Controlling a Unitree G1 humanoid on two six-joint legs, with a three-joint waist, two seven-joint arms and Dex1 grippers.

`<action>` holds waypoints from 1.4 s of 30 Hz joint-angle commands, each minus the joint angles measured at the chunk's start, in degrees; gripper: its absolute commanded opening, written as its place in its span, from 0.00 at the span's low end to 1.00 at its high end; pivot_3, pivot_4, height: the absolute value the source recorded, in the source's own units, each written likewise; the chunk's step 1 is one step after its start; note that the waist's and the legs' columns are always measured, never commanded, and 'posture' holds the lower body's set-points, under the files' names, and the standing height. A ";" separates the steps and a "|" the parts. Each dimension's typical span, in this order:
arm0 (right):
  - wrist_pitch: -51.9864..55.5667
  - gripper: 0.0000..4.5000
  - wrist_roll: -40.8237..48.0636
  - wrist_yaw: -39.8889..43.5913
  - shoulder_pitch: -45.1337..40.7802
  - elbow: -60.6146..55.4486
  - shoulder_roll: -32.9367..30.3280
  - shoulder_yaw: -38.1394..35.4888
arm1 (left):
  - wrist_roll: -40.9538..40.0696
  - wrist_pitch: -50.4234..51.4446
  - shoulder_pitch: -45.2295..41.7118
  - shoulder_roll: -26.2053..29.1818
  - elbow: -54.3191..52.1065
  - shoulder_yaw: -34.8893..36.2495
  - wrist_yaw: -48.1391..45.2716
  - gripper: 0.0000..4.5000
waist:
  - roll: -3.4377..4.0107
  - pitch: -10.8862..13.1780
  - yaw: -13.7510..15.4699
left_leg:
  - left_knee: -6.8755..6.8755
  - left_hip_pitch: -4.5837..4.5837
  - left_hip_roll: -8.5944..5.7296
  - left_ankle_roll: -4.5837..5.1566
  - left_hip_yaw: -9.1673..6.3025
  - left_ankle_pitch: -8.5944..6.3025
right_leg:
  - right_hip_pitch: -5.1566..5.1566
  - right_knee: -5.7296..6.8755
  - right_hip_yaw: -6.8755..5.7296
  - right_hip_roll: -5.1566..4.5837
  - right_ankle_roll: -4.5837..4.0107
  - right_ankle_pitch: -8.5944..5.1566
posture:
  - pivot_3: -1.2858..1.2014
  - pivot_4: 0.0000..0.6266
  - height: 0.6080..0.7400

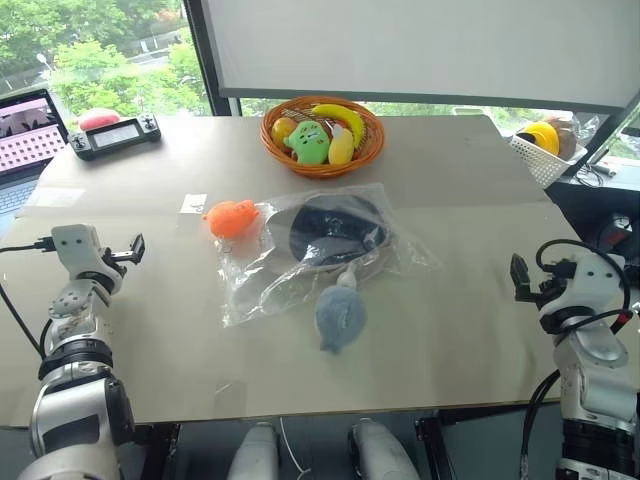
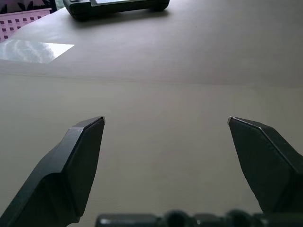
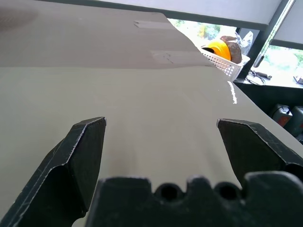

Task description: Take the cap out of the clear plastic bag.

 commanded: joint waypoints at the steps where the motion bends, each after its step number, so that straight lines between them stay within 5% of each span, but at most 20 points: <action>1: -0.44 0.99 0.64 0.36 -0.09 -2.38 -0.83 -0.79 | -0.84 0.21 -0.09 -0.88 -4.32 -0.97 -4.30 1.00 | 0.00 0.00 0.00 | 0.00 0.00 0.00 0.00 0.00 0.00 | 0.00 0.00 0.00 0.00 0.00 0.00 | 0.52 0.24 0.96; 4: 2.83 0.99 2.67 3.47 -0.36 -4.73 -2.53 -0.04 | -2.25 1.55 0.03 -2.24 -11.28 -4.15 -14.98 1.00 | 0.00 0.00 0.45 | 0.01 -0.03 -0.01 0.00 -0.01 0.00 | 0.01 0.00 -0.01 -0.01 0.00 0.00 | 0.52 0.24 0.96; 10: 13.37 0.99 11.84 12.15 -2.65 -12.39 -8.56 0.06 | -6.62 15.07 2.19 3.40 -28.82 -9.38 -34.32 1.00 | 0.03 0.01 -0.59 | 0.00 -0.04 0.02 0.00 -0.01 0.00 | -0.01 -0.02 0.01 0.03 -0.02 0.00 | 0.52 0.24 0.96; 16: 26.13 0.99 27.38 27.32 -4.34 -26.20 -20.19 2.98 | -20.63 42.20 10.46 18.89 -51.28 -11.89 -56.62 1.00 | 0.20 0.15 -2.53 | -0.14 -0.01 0.08 0.02 0.01 -0.01 | -0.04 0.00 0.10 0.07 -0.06 -0.06 | 0.52 0.24 0.96; 23: 32.83 0.99 40.10 37.21 -8.80 -30.41 -26.25 6.80 | -25.55 49.15 10.79 23.15 -57.37 -8.58 -58.57 1.00 | 0.18 0.18 -0.92 | 0.00 0.00 0.10 0.05 -0.01 -0.03 | 0.01 -0.01 0.01 0.07 0.32 -0.39 | 0.52 0.24 0.96; 31: 20.98 0.99 23.23 51.56 -22.47 -30.08 -28.74 30.40 | -18.37 39.19 13.88 21.62 -62.47 -13.60 -59.04 1.00 | 0.26 0.23 -0.90 | -0.05 -0.07 0.12 0.06 0.04 -0.03 | -0.13 -0.05 0.03 0.07 0.29 -0.41 | 0.52 0.24 0.96; 38: 9.61 0.99 10.01 58.39 -27.41 -20.52 -26.90 39.86 | -12.93 19.19 22.48 12.51 -65.72 -10.28 -53.50 1.00 | 0.26 0.23 -0.17 | 0.01 -0.18 0.11 0.11 0.04 -0.07 | -0.16 -0.14 0.00 0.04 0.26 -0.39 | 0.52 0.24 0.96; 42: 5.31 0.99 5.18 59.26 -28.43 -16.30 -24.91 41.97 | -13.55 15.79 28.42 8.47 -70.15 -8.89 -50.24 1.00 | 0.24 0.25 0.03 | 0.02 -0.19 0.13 0.18 0.05 -0.11 | -0.19 -0.12 0.01 0.04 -0.11 -0.18 | 0.52 0.24 0.96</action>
